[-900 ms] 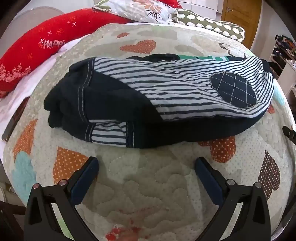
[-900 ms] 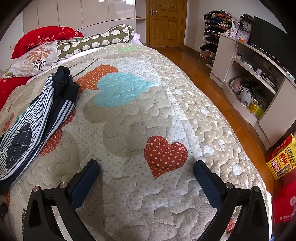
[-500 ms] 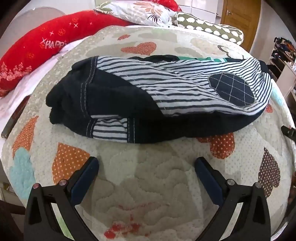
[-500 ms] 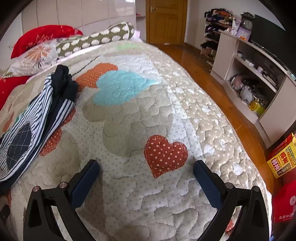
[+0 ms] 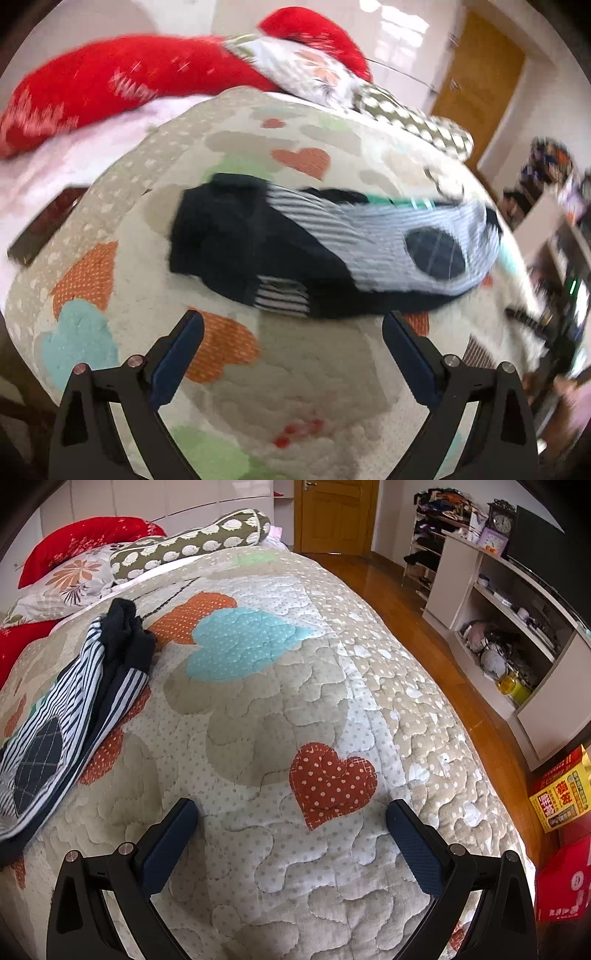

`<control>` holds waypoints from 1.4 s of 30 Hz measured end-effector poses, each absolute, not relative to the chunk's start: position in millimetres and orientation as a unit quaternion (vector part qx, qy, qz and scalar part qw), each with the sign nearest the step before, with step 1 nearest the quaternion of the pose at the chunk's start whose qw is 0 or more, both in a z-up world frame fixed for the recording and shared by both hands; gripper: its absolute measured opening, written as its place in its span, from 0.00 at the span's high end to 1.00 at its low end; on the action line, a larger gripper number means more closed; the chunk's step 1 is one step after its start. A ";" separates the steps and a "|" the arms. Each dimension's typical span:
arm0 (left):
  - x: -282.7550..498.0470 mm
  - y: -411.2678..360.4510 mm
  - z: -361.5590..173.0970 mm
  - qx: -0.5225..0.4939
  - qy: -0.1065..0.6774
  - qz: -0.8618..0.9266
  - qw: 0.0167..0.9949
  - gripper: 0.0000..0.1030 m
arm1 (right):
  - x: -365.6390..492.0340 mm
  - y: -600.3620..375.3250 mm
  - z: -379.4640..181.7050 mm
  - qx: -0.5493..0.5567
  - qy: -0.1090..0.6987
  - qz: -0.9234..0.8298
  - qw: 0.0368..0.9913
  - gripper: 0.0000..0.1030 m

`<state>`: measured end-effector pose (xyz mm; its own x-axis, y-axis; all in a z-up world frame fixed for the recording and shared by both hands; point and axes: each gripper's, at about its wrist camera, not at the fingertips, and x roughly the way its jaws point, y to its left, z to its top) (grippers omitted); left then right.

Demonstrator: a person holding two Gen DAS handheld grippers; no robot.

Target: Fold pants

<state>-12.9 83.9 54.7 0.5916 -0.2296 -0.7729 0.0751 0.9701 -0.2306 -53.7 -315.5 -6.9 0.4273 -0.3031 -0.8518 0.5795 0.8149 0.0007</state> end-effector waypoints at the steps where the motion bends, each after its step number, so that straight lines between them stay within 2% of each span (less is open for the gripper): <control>1: -9.0 91.4 53.8 -0.102 0.448 -0.083 0.884 0.06 | -54.1 -313.7 -7.7 0.145 0.460 -0.270 0.833 0.00; 17: 22.8 123.4 26.6 -0.198 0.491 -0.068 0.845 0.06 | -49.9 -305.3 -7.8 0.101 0.464 -0.271 0.838 0.00; 19: 31.7 123.3 24.7 -0.198 0.492 -0.063 0.845 0.06 | -52.5 -313.2 -3.7 0.120 0.461 -0.249 0.844 0.01; 21: 43.0 122.0 22.6 -0.193 0.493 -0.060 0.846 0.06 | -55.8 -318.6 4.9 0.140 0.452 -0.221 0.853 0.07; 26: 60.5 111.8 16.7 -0.200 0.502 -0.076 0.838 0.06 | -44.1 -326.4 25.7 0.259 0.427 -0.076 0.863 0.08; 29: 70.7 104.6 11.4 -0.196 0.508 -0.079 0.835 0.06 | -24.2 -324.5 23.1 0.320 0.421 -0.016 0.849 0.11; 32: 78.1 103.8 9.8 -0.202 0.508 -0.078 0.834 0.06 | 2.8 -317.3 14.7 0.336 0.428 0.000 0.839 0.18; 36: 89.2 97.7 7.2 -0.193 0.512 -0.078 0.833 0.06 | 38.2 -315.0 1.4 0.358 0.431 -0.005 0.828 0.19; 37: 90.4 95.8 7.4 -0.187 0.512 -0.077 0.835 0.09 | 43.3 -315.4 -1.2 0.369 0.427 -0.010 0.825 0.19; 38: 92.1 93.5 8.4 -0.181 0.512 -0.075 0.836 0.15 | 48.8 -319.3 -2.7 0.379 0.426 -0.013 0.822 0.25; 39: 92.2 91.9 10.1 -0.174 0.511 -0.075 0.838 0.35 | 52.9 -322.6 -2.1 0.389 0.424 -0.017 0.818 0.51; 40: 92.2 89.5 12.1 -0.170 0.512 -0.088 0.837 0.57 | 54.0 -323.2 -3.6 0.402 0.426 -0.014 0.811 0.71; 41: 92.3 87.8 13.4 -0.172 0.514 -0.103 0.834 0.66 | 54.9 -325.8 -6.0 0.416 0.431 -0.003 0.801 0.81; 42: 91.6 84.9 15.7 -0.173 0.516 -0.116 0.831 0.77 | 50.6 -325.5 -6.5 0.425 0.431 0.000 0.796 0.81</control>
<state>91.6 84.9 15.7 0.4416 -0.3713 -0.8168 0.0139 0.9131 -0.4075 50.6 -325.5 -6.5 0.6286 0.3661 -0.6862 0.3670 0.6383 0.6767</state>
